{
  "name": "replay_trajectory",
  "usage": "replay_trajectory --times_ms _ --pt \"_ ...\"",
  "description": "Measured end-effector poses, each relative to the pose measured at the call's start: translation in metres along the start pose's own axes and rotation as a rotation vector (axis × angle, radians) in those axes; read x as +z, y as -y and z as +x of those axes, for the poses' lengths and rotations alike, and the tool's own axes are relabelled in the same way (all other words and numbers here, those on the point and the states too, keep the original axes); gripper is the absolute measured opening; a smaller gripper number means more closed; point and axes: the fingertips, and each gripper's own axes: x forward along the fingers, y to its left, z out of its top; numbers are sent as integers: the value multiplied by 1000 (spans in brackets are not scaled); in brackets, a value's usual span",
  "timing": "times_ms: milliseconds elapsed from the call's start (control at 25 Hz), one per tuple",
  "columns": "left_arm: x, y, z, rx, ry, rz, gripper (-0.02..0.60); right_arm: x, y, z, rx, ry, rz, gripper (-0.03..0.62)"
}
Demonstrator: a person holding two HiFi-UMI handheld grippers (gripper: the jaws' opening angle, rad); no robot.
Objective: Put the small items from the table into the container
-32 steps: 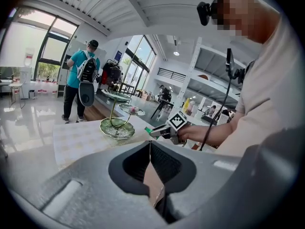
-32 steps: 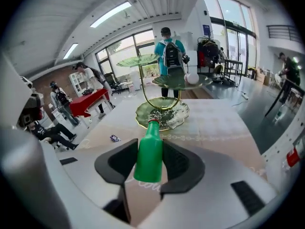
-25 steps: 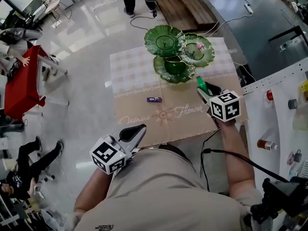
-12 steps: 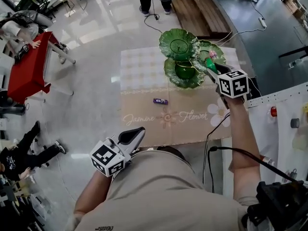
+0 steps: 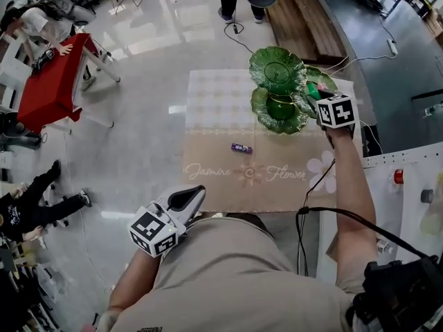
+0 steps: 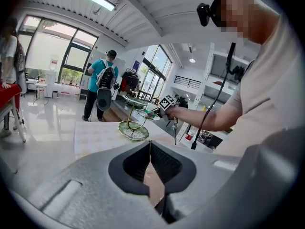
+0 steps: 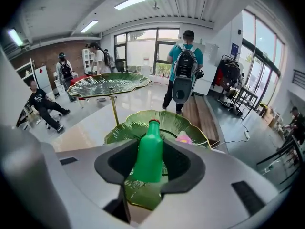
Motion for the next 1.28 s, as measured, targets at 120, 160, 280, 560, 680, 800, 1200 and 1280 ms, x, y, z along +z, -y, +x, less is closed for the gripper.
replay_trajectory --times_ms 120,160,280,560,680,800,1200,1280 --pt "-2 -3 -3 6 3 -7 8 -2 1 6 -18 -19 -7 172" --pt "-2 -4 -4 8 5 -11 8 -2 1 7 -26 -22 -10 173" --pt "-1 -7 -5 8 10 -20 8 -2 3 9 -53 -27 -26 174" --pt "-1 -9 -5 -15 1 -13 8 0 4 11 -59 -7 -6 194" --pt "-2 -10 -8 -24 -2 -13 8 2 4 4 -57 17 11 209" --pt "-2 -11 -11 -39 -5 -7 8 4 2 -9 -63 51 34 209" --pt "1 -11 -25 -141 -22 35 8 2 -40 -72 -90 164 116 199" --pt "2 -12 -28 -166 -25 47 8 -1 -55 -85 -87 182 136 195"
